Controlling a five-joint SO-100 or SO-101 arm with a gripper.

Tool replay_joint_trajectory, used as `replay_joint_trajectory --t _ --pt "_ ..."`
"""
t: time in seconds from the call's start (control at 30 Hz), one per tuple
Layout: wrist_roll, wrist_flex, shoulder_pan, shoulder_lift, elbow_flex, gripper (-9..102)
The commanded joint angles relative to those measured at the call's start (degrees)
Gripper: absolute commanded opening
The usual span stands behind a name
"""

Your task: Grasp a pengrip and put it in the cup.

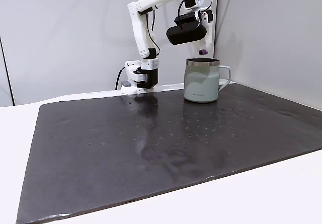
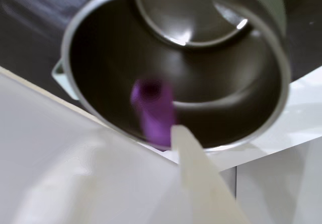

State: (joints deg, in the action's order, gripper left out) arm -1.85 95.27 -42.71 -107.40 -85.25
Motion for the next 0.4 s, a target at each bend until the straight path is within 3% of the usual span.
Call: replay_joint_trajectory --t 0.0,0.37 --pt "0.26 1.23 0.18 -3.34 0.18 28" --pt "0.62 1.14 0.44 -3.78 0.26 27"
